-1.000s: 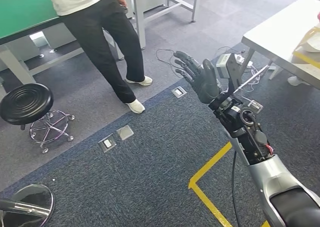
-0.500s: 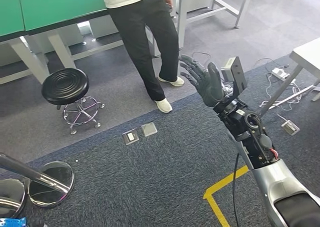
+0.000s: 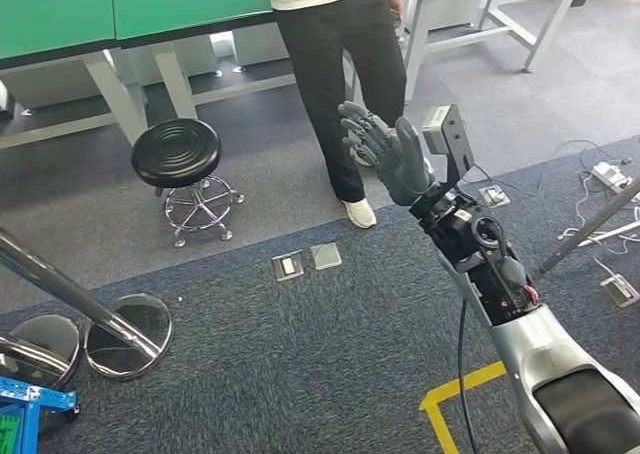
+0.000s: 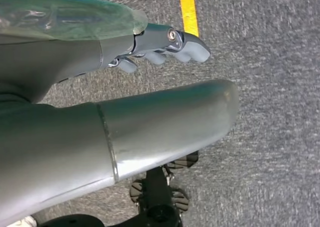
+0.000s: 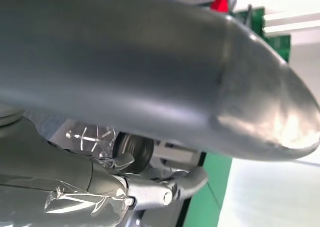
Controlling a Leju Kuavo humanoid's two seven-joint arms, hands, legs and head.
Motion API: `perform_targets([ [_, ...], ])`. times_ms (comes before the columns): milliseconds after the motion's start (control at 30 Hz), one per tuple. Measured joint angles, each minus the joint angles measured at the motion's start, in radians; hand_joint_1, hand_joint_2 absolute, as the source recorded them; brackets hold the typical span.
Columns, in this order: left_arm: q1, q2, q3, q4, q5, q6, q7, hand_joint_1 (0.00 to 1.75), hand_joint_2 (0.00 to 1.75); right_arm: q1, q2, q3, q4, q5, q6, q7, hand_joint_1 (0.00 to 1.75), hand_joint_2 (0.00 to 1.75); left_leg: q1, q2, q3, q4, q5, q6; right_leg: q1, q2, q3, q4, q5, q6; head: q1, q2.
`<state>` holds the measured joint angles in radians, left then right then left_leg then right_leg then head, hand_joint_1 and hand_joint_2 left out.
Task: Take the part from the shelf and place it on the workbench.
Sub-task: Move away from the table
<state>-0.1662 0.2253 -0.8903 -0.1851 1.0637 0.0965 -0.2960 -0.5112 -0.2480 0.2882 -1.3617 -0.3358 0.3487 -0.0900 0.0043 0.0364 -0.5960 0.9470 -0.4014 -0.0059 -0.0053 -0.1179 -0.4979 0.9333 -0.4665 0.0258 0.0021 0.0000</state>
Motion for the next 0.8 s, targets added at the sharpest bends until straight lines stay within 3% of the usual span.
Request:
perform_targets([
  [33, 0.001, 0.001, 0.000, 0.000, 0.001, 0.000, 0.000, 0.00, 0.00, -0.001, 0.000, 0.001, 0.000, 0.000, 0.000, 0.000, 0.00, 0.00, 0.001, -0.010, 0.001, -0.002, 0.001, 0.006, -0.003, 0.003, 0.000, 0.004, -0.007, 0.006, 0.000, 0.000],
  [100, 0.001, 0.002, 0.000, 0.000, 0.002, 0.000, 0.000, 0.00, 0.00, -0.003, 0.000, 0.001, 0.001, 0.000, 0.000, 0.000, 0.00, 0.00, 0.005, -0.030, 0.006, -0.007, 0.003, 0.019, -0.009, 0.048, -0.023, 0.062, -0.047, 0.014, 0.004, 0.000],
  [167, -0.001, 0.002, 0.000, 0.000, 0.004, 0.000, 0.000, 0.00, 0.00, -0.002, 0.000, 0.001, 0.002, 0.000, 0.000, 0.002, 0.00, 0.00, 0.005, -0.050, 0.008, -0.008, 0.004, 0.027, -0.012, 0.100, -0.089, 0.205, -0.115, 0.016, 0.011, 0.000],
  [200, 0.000, 0.002, 0.000, 0.000, 0.004, 0.000, 0.000, 0.00, 0.00, 0.001, -0.001, 0.001, 0.003, 0.000, 0.000, 0.003, 0.00, 0.00, 0.003, -0.062, 0.008, -0.008, 0.004, 0.029, -0.012, 0.110, -0.124, 0.276, -0.139, 0.017, 0.014, 0.000],
  [233, 0.000, 0.002, 0.000, 0.000, 0.005, 0.000, 0.000, 0.00, 0.00, 0.003, -0.001, 0.001, 0.004, 0.000, -0.001, 0.005, 0.00, 0.00, 0.003, -0.075, 0.009, -0.008, 0.003, 0.029, -0.011, 0.114, -0.148, 0.319, -0.146, 0.017, 0.016, 0.000],
  [267, 0.001, 0.001, 0.000, 0.000, 0.005, 0.000, 0.000, 0.00, 0.00, 0.005, -0.001, 0.001, 0.005, 0.000, -0.001, 0.006, 0.00, 0.00, 0.002, -0.090, 0.010, -0.007, 0.003, 0.029, -0.012, 0.116, -0.153, 0.320, -0.131, 0.017, 0.019, 0.000],
  [300, 0.001, 0.001, 0.000, 0.000, 0.005, 0.000, 0.000, 0.00, 0.00, 0.005, -0.001, 0.001, 0.005, 0.000, -0.001, 0.006, 0.00, 0.00, 0.002, -0.104, 0.011, -0.005, 0.003, 0.029, -0.013, 0.121, -0.137, 0.278, -0.097, 0.015, 0.021, 0.000],
  [367, 0.001, 0.000, 0.000, 0.000, 0.005, 0.000, 0.000, 0.00, 0.00, 0.004, -0.001, 0.001, 0.005, 0.000, -0.001, 0.006, 0.00, 0.00, 0.002, -0.132, 0.012, 0.000, 0.000, 0.024, -0.017, 0.161, -0.078, 0.136, -0.020, 0.010, 0.028, 0.000],
  [400, 0.001, 0.000, 0.000, 0.000, 0.005, 0.000, 0.000, 0.00, 0.00, 0.003, -0.001, 0.001, 0.005, 0.000, -0.001, 0.006, 0.00, 0.00, 0.003, -0.145, 0.009, 0.004, -0.001, 0.020, -0.019, 0.183, -0.052, 0.075, -0.001, 0.007, 0.030, 0.000],
  [467, 0.002, 0.000, 0.000, 0.000, 0.005, -0.001, 0.001, 0.00, 0.00, 0.003, -0.001, 0.001, 0.006, 0.000, -0.001, 0.006, 0.00, 0.00, 0.005, -0.170, -0.003, 0.007, 0.004, 0.007, -0.018, 0.202, -0.027, 0.027, -0.001, 0.002, 0.031, 0.000],
  [500, 0.004, 0.001, 0.000, 0.000, 0.005, -0.001, 0.001, 0.00, 0.00, 0.003, -0.001, 0.002, 0.006, 0.000, -0.001, 0.007, 0.00, 0.00, 0.007, -0.182, -0.008, 0.005, 0.008, 0.000, -0.018, 0.191, -0.022, 0.021, -0.001, -0.002, 0.031, 0.000],
  [533, 0.007, 0.001, 0.000, 0.000, 0.005, -0.001, 0.001, 0.00, 0.00, 0.002, -0.001, 0.002, 0.006, 0.000, -0.001, 0.007, 0.00, 0.00, 0.008, -0.178, -0.012, 0.006, 0.008, -0.006, -0.018, 0.178, -0.018, 0.018, 0.002, -0.007, 0.030, 0.000],
  [600, 0.008, 0.002, 0.000, 0.000, 0.005, -0.001, 0.001, 0.00, 0.00, 0.000, 0.000, 0.003, 0.006, 0.000, -0.001, 0.006, 0.00, 0.00, 0.006, -0.124, -0.037, 0.051, -0.019, -0.015, -0.020, 0.150, -0.014, 0.007, 0.009, -0.018, 0.023, 0.000],
  [667, 0.005, 0.002, 0.000, 0.000, 0.005, -0.002, 0.001, 0.00, 0.00, -0.001, -0.001, 0.004, 0.006, 0.000, 0.000, 0.006, 0.00, 0.00, 0.005, -0.060, -0.097, 0.172, -0.080, -0.022, -0.016, 0.120, -0.013, 0.003, 0.010, -0.024, 0.014, 0.000],
  [733, 0.004, 0.001, 0.000, 0.000, 0.005, -0.002, 0.000, 0.00, 0.00, 0.000, -0.001, 0.004, 0.007, 0.000, -0.001, 0.007, 0.00, 0.00, 0.010, -0.047, -0.153, 0.283, -0.115, -0.028, -0.013, 0.092, -0.014, 0.004, 0.008, -0.026, 0.011, 0.000],
  [767, 0.005, 0.000, 0.000, 0.000, 0.005, -0.003, 0.000, 0.00, 0.00, 0.000, -0.001, 0.004, 0.007, 0.000, -0.001, 0.008, 0.00, 0.00, 0.011, -0.044, -0.156, 0.290, -0.108, -0.030, -0.013, 0.078, -0.014, 0.004, 0.007, -0.026, 0.010, 0.000],
  [800, 0.006, 0.000, 0.000, 0.000, 0.005, -0.003, 0.000, 0.00, 0.00, 0.000, -0.001, 0.005, 0.007, 0.000, -0.001, 0.008, 0.00, 0.00, 0.013, -0.040, -0.137, 0.254, -0.083, -0.031, -0.013, 0.066, -0.013, 0.004, 0.005, -0.025, 0.009, 0.000],
])
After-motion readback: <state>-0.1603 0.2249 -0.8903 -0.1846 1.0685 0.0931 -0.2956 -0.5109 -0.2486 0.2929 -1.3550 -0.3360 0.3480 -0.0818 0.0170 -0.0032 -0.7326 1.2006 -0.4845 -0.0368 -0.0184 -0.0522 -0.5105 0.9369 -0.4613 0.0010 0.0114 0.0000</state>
